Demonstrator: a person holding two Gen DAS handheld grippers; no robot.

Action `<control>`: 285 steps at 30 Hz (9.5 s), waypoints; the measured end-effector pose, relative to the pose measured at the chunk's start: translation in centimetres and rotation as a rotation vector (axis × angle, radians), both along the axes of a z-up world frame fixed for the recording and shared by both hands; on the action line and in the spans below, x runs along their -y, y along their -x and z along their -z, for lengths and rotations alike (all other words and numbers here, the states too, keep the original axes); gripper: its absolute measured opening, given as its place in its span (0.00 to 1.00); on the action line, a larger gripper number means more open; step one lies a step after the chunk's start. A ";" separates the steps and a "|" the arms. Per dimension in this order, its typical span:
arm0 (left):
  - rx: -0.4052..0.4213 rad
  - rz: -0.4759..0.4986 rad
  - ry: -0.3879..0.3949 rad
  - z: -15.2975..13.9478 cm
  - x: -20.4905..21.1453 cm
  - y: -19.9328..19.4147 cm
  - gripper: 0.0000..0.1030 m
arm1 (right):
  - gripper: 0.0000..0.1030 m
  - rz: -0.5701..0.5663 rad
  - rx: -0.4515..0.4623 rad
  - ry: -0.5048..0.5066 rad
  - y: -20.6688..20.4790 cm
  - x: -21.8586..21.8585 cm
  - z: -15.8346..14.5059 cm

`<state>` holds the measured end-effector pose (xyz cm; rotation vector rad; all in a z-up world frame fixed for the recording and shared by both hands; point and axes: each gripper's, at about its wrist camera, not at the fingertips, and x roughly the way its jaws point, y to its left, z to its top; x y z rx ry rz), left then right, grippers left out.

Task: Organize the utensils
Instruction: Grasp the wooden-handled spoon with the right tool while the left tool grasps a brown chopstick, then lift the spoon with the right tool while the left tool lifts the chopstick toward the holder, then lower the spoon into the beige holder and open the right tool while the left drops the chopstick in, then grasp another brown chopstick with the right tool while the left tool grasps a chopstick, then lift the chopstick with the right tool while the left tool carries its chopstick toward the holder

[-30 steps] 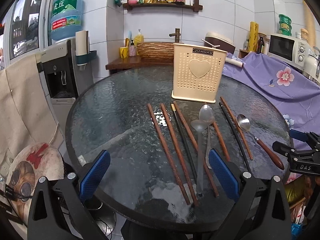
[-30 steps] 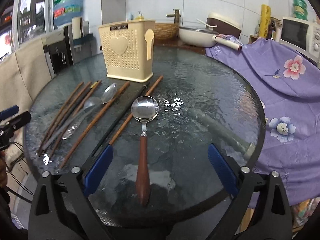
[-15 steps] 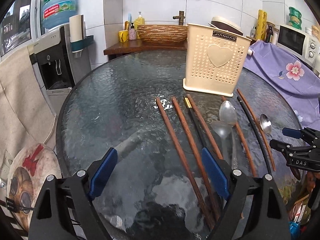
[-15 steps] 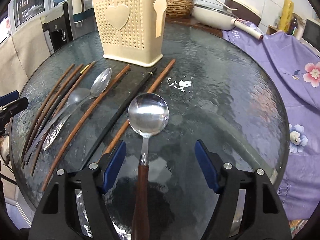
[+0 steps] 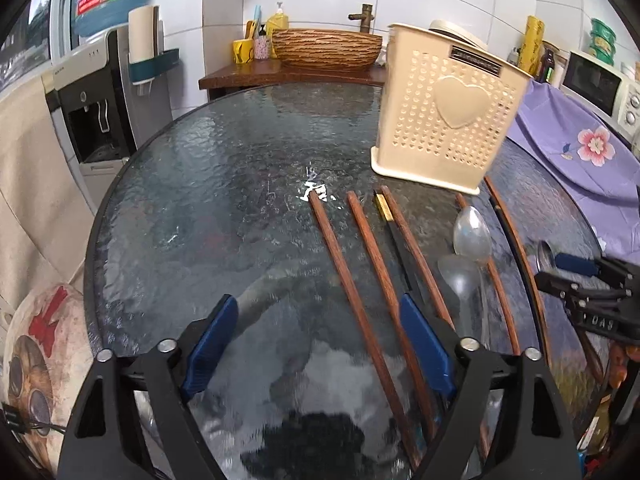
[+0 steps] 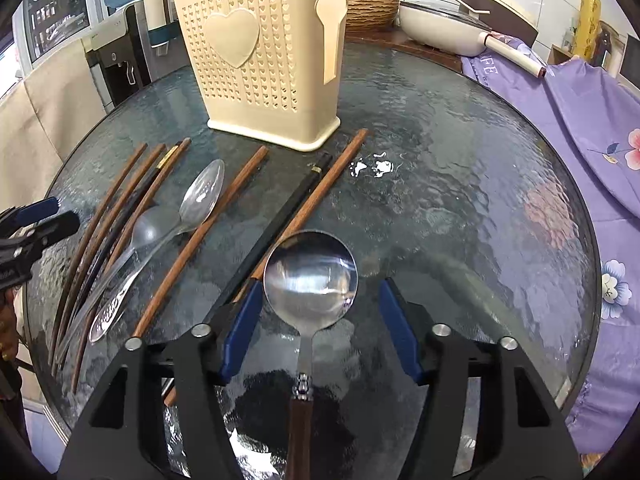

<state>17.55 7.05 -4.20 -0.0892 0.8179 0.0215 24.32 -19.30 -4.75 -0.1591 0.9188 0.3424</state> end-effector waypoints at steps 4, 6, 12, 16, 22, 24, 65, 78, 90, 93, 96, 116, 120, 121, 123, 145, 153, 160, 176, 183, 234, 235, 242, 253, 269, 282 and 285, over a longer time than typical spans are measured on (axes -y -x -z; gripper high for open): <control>-0.027 -0.007 0.003 0.1 0.1 -2.1 0.63 | 0.51 0.002 0.000 -0.001 -0.3 0.0 -0.1; -0.051 -0.005 0.005 0.3 0.3 -3.1 0.56 | 0.50 0.005 0.000 0.001 -0.4 -0.1 0.0; -0.104 -0.011 0.027 0.8 0.8 -5.6 0.41 | 0.49 0.008 -0.017 0.008 -0.8 -0.2 -0.1; -0.125 -0.019 0.011 0.8 1.2 -6.7 0.36 | 0.49 0.019 -0.024 0.012 -1.0 -0.4 -0.1; -0.139 -0.031 -0.021 0.8 1.6 -7.8 0.23 | 0.46 0.026 -0.023 0.017 -1.0 -0.7 -0.1; -0.143 -0.037 -0.011 0.7 1.4 -7.9 0.16 | 0.46 0.026 -0.023 0.013 -1.0 -0.6 -0.1; 0.167 0.036 0.077 -9.3 1.8 -3.0 0.06 | 0.46 -0.046 0.198 -0.157 3.0 1.9 -9.7; 0.236 0.073 0.078 -11.8 1.7 0.2 0.06 | 0.46 -0.072 0.242 -0.172 4.9 2.8 -12.1; 0.262 0.080 0.103 -12.8 1.1 1.0 0.06 | 0.46 -0.085 0.259 -0.178 5.3 2.8 -12.9; 0.279 0.077 0.096 -13.4 1.0 1.1 0.06 | 0.46 -0.088 0.271 -0.178 5.4 2.8 -13.3; 0.291 0.079 0.092 -13.8 1.0 1.3 0.06 | 0.46 -0.093 0.273 -0.185 5.3 2.8 -13.6; 0.399 0.131 0.108 -20.7 1.8 -0.9 0.06 | 0.46 -0.171 0.352 -0.222 2.9 0.8 -19.0; 0.445 0.132 0.120 -24.3 2.2 -2.8 0.06 | 0.46 -0.181 0.397 -0.253 0.6 -0.3 -22.5; 0.458 0.129 0.127 -25.4 2.4 -3.4 0.06 | 0.46 -0.174 0.410 -0.265 0.1 -0.5 -23.3; 0.480 0.120 0.133 -27.0 2.7 -4.5 0.06 | 0.46 -0.161 0.447 -0.288 -1.3 -0.9 -25.4; 0.394 0.003 0.122 -19.8 4.7 -14.0 0.06 | 0.46 -0.044 0.473 -0.188 -10.1 -4.5 -18.2; 0.332 0.011 0.113 -16.4 4.8 -14.4 0.06 | 0.46 -0.046 0.434 -0.182 -10.0 -4.6 -14.7; 0.298 0.017 0.109 -15.1 5.0 -14.9 0.06 | 0.46 -0.051 0.443 -0.168 -9.8 -4.9 -14.2; 0.304 0.010 0.163 -14.9 4.1 -14.6 0.38 | 0.49 0.016 0.462 -0.140 -10.9 -4.2 -14.0; 0.358 -0.001 0.151 -15.0 3.5 -12.0 0.68 | 0.74 0.043 0.517 -0.155 -10.2 -3.4 -15.0; -0.047 -0.015 0.084 0.2 2.0 -2.4 0.46 | 0.38 0.084 -0.018 -0.033 -1.2 -0.9 -0.2; -0.050 -0.014 0.083 0.2 2.0 -2.4 0.45 | 0.37 0.084 -0.023 -0.037 -1.4 -0.9 -0.2; -0.061 0.003 0.048 0.4 2.9 -3.6 0.36 | 0.35 0.074 -0.023 -0.050 -2.4 -1.5 -0.8; -0.080 -0.015 0.021 1.0 3.2 -6.1 0.25 | 0.27 0.101 -0.049 -0.074 -6.1 -1.7 -0.4; -0.107 -0.010 0.027 0.9 3.2 -9.3 0.09 | 0.14 0.147 -0.094 -0.141 -11.1 -1.6 0.0; -0.093 -0.006 0.021 1.1 3.5 -9.0 0.07 | 0.08 0.134 -0.074 -0.142 -12.2 -1.0 0.5; -0.093 -0.006 0.023 1.1 3.6 -8.8 0.07 | 0.08 0.138 -0.072 -0.145 -12.0 -1.0 0.5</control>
